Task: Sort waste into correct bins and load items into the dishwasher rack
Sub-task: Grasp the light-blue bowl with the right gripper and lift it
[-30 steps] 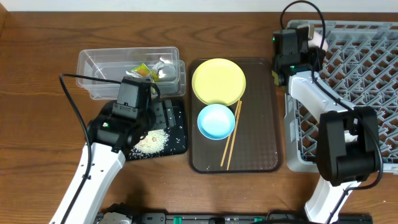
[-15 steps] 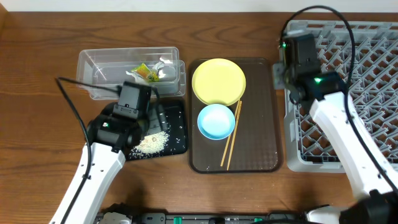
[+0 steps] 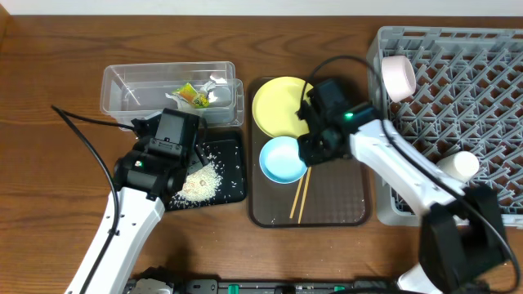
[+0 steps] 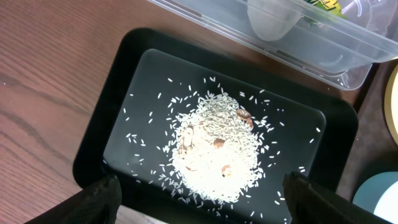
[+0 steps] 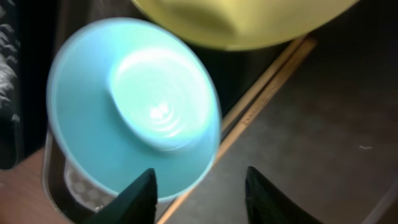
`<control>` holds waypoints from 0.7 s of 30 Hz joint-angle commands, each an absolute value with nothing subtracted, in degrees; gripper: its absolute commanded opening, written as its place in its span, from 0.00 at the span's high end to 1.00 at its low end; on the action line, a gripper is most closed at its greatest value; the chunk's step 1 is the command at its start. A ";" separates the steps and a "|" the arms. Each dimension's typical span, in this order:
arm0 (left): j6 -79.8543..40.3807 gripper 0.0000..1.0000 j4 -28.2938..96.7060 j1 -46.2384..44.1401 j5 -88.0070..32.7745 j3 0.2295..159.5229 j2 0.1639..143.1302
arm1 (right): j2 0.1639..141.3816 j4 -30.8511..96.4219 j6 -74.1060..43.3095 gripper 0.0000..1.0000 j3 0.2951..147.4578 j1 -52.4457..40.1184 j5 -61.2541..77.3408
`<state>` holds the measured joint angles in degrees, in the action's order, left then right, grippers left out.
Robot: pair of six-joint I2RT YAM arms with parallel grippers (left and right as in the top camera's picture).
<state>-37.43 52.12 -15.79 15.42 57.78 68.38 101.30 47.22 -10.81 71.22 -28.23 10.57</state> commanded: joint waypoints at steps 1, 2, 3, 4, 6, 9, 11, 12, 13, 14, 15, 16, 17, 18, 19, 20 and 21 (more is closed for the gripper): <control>-38.26 0.15 52.31 -15.66 16.99 58.24 68.53 | 104.84 46.39 -16.51 0.60 70.76 -29.67 8.10; -38.26 0.15 52.34 -15.66 16.99 58.24 68.53 | 105.78 46.13 -17.50 0.62 70.76 -29.76 6.98; -38.26 0.15 52.45 -15.66 16.99 58.24 68.53 | 106.89 45.71 -18.26 0.67 70.76 -29.76 6.55; -38.26 0.15 52.49 -15.66 17.02 58.24 68.53 | 107.33 45.43 -18.26 0.73 70.78 -29.76 6.68; -38.26 0.15 52.51 -15.66 16.99 58.24 68.53 | 107.81 44.86 -18.24 0.99 70.78 -29.76 6.90; -38.24 0.15 52.49 -15.66 17.02 58.26 68.53 | 106.63 44.56 -18.20 0.99 71.53 -29.36 6.24; -38.26 0.15 52.49 -15.66 17.02 58.24 68.53 | 104.66 44.53 -18.17 0.99 72.90 -28.60 4.99; -38.26 0.15 52.47 -15.66 17.02 58.24 68.53 | 103.18 44.56 -18.17 0.99 73.87 -27.92 3.51; -38.24 0.15 52.47 -15.66 17.02 58.24 68.53 | 101.56 44.53 -18.17 0.99 74.91 -27.09 1.39; -38.26 0.15 52.47 -15.66 17.02 58.26 68.53 | 100.01 44.53 -18.15 0.99 75.85 -26.26 -0.86; -38.26 0.15 52.47 -15.66 17.02 58.24 68.53 | 97.82 44.45 -17.69 0.99 77.10 -24.97 -4.47; -38.24 0.14 52.49 -15.66 17.02 58.24 68.53 | 96.18 44.01 -16.84 0.99 77.93 -23.90 -7.44; -38.24 0.15 52.49 -15.66 17.02 58.26 68.53 | 94.26 43.22 -15.22 0.99 78.76 -22.63 -11.14; -38.24 0.14 52.47 -15.66 17.02 58.24 68.53 | 92.77 42.22 -13.72 0.99 79.22 -21.56 -14.48; -38.26 0.15 52.47 -15.66 17.02 58.26 68.53 | 90.96 40.62 -11.70 0.99 79.50 -20.18 -18.61; -38.24 0.15 52.47 -15.66 17.02 58.24 68.53 | 89.27 38.61 -9.23 0.99 79.50 -18.70 -22.74; -38.24 0.15 52.47 -15.66 17.02 58.24 68.53 | 87.90 36.49 -6.33 0.99 79.50 -17.17 -26.61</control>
<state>-37.54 52.29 -15.79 15.44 57.78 68.38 92.79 38.65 -13.37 77.73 -20.64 -10.92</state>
